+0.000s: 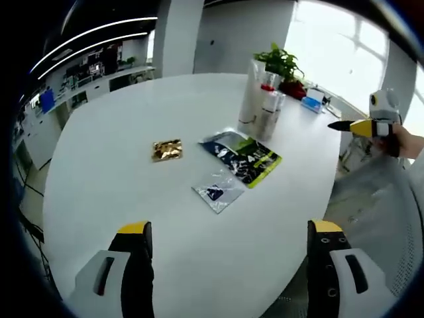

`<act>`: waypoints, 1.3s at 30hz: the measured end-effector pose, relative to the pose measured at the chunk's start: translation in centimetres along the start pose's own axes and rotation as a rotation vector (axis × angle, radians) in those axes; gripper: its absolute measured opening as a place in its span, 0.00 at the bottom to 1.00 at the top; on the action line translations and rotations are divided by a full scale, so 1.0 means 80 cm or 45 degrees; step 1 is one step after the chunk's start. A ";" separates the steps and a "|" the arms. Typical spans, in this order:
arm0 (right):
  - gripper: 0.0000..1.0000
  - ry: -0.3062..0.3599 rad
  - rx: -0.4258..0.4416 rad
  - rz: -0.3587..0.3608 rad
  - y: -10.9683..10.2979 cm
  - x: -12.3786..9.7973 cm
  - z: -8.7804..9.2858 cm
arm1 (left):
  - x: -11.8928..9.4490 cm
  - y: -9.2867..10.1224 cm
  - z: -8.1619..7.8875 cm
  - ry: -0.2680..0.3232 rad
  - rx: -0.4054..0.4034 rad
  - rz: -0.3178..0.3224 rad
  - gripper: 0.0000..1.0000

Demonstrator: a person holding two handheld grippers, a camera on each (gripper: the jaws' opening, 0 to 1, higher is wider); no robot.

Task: Arrange the skincare products in the storage area until every visible bottle or jar stands upright without overlapping.

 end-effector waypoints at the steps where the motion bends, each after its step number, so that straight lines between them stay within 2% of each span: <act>1: 0.97 -0.001 0.003 0.001 0.001 0.000 0.000 | 0.002 -0.001 -0.001 -0.005 0.006 0.005 0.95; 7: 0.97 -0.003 0.015 0.013 0.003 0.000 0.001 | 0.015 -0.014 -0.021 -0.035 0.069 0.029 0.95; 15: 0.97 -0.002 0.043 0.015 0.006 0.000 0.001 | 0.036 -0.039 -0.045 -0.111 0.189 0.048 0.95; 28: 0.98 -0.010 0.056 0.039 0.010 0.001 0.002 | 0.069 -0.067 -0.066 -0.197 0.311 0.093 0.94; 35: 0.98 -0.006 0.074 0.060 0.014 0.000 0.002 | 0.091 -0.088 -0.080 -0.265 0.410 0.112 0.94; 39: 0.98 -0.005 0.085 0.075 0.016 0.000 0.002 | 0.103 -0.096 -0.082 -0.312 0.468 0.134 0.94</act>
Point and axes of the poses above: the point that each gripper's makers call its tool centre point, and the gripper's own axes: x roughly forward along the fingers, y roughly to its right, z roughly out of its underside, the point moved 3 cm from there along -x, roughly backward along the fingers, and after that the axes turned 3 degrees about z, right-handed, at the moved point
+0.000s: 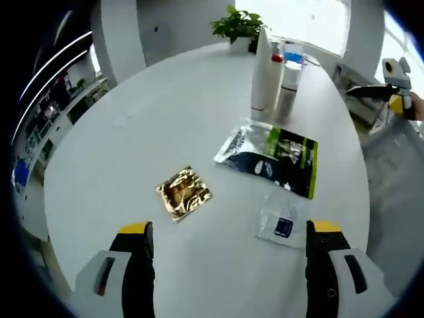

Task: Arrange the skincare products in the storage area until every visible bottle or jar stands upright without overlapping.

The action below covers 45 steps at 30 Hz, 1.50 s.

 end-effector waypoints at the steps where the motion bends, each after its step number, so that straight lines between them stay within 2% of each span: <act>1: 0.98 -0.001 0.003 0.004 0.001 0.000 0.000 | 0.002 -0.002 -0.001 -0.008 0.014 0.004 0.93; 20: 0.97 -0.008 0.033 0.054 0.012 0.001 0.001 | 0.042 -0.053 -0.021 -0.157 0.203 0.077 0.90; 25: 0.97 -0.010 0.032 0.061 0.013 0.001 0.002 | 0.052 -0.062 -0.026 -0.207 0.270 0.115 0.83; 33: 0.97 0.005 0.052 0.081 0.015 -0.001 0.000 | 0.066 -0.071 -0.028 -0.283 0.320 0.149 0.79; 41: 0.97 -0.003 0.053 0.078 0.013 -0.001 0.001 | 0.074 -0.073 -0.032 -0.320 0.336 0.184 0.72; 45: 0.97 -0.006 0.052 0.077 0.013 -0.001 0.001 | 0.074 -0.074 -0.031 -0.338 0.333 0.193 0.62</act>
Point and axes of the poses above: the point that each gripper's makers call its tool centre point, and the gripper's own axes: x roughly forward along the fingers, y roughly to its right, z roughly out of its underside, the point moved 3 cm from there along -x, roughly backward along the fingers, and after that the axes turned 3 degrees about z, right-handed, at the moved point
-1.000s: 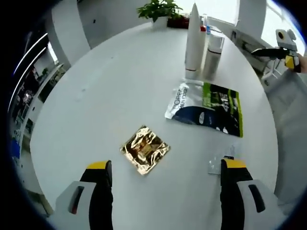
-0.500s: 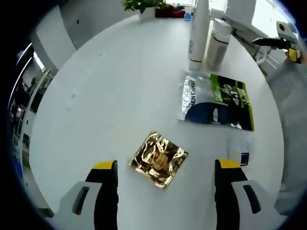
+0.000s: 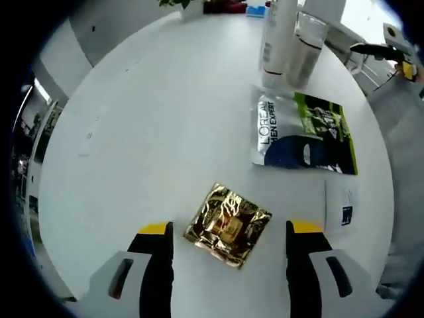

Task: Arrange the skincare products in the storage area until every visible bottle or jar stands upright without overlapping.

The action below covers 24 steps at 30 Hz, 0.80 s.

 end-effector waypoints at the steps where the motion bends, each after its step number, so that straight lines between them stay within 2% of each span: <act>1: 0.97 -0.001 -0.001 0.000 0.000 0.000 0.000 | 0.000 0.000 0.001 -0.005 -0.004 0.011 0.60; 7: 0.97 -0.001 0.003 0.004 0.000 0.000 0.000 | -0.001 0.000 0.000 -0.002 -0.011 0.019 0.56; 17: 0.97 -0.002 -0.002 0.009 0.000 0.000 0.000 | -0.002 0.001 0.001 -0.010 -0.037 0.008 0.37; 24: 0.97 0.002 -0.002 0.008 0.000 0.000 -0.001 | -0.004 0.001 0.002 -0.016 -0.067 -0.008 0.36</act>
Point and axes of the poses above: the point that each gripper's makers call its tool centre point, and the gripper's own axes: x roughly forward along the fingers, y roughly to its right, z roughly out of its underside, the point moved 3 cm from there along -x, roughly backward along the fingers, and after that the axes turned 3 degrees about z, right-handed, at the moved point
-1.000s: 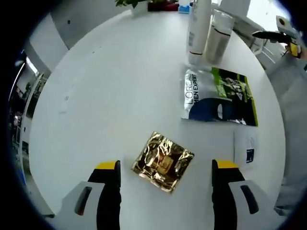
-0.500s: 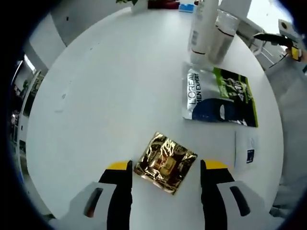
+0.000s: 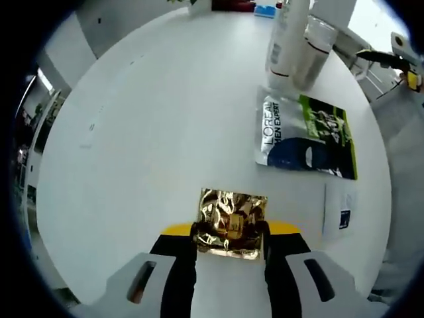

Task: Arrange the skincare products in the storage area until every visible bottle or jar stands upright without overlapping.

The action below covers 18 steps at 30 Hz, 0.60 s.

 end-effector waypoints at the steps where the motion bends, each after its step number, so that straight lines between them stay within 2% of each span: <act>1: 0.97 0.000 0.001 0.000 0.000 0.000 0.000 | 0.000 0.000 0.001 -0.005 0.001 -0.002 0.36; 4: 0.97 0.003 0.001 -0.001 0.000 0.000 0.000 | -0.003 -0.001 0.003 -0.021 0.018 -0.014 0.36; 5: 0.97 0.003 0.002 -0.001 0.000 0.000 0.000 | -0.004 -0.001 0.003 -0.025 0.022 -0.018 0.32; 7: 0.97 0.006 0.002 0.000 0.000 0.000 -0.001 | -0.009 -0.002 0.000 -0.004 0.058 -0.019 0.05; 8: 0.97 0.005 0.002 -0.001 0.000 0.000 -0.001 | -0.011 -0.003 -0.001 0.002 0.061 -0.026 0.02; 9: 0.97 0.005 0.002 -0.001 0.000 0.000 -0.001 | -0.014 -0.010 0.004 0.000 0.012 -0.050 0.05; 11: 0.97 0.006 0.000 -0.003 0.000 0.000 -0.001 | -0.017 -0.011 0.008 -0.003 0.013 -0.035 0.00; 13: 0.97 0.006 0.000 -0.005 0.000 0.000 -0.001 | -0.017 -0.011 0.009 -0.003 0.018 -0.034 0.00; 16: 0.97 0.008 0.001 -0.005 0.000 -0.001 -0.001 | -0.018 -0.011 0.014 -0.006 -0.003 -0.029 0.07; 18: 0.97 0.009 0.003 -0.006 0.000 -0.001 -0.001 | -0.019 -0.011 0.015 0.003 -0.020 -0.036 0.08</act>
Point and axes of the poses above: the point that each gripper's makers call its tool centre point, and the gripper's own axes: x roughly forward along the fingers, y roughly to its right, z roughly out of its underside, the point moved 3 cm from there along -x, roughly backward along the fingers, and after that the axes turned 3 degrees about z, right-handed, at the moved point
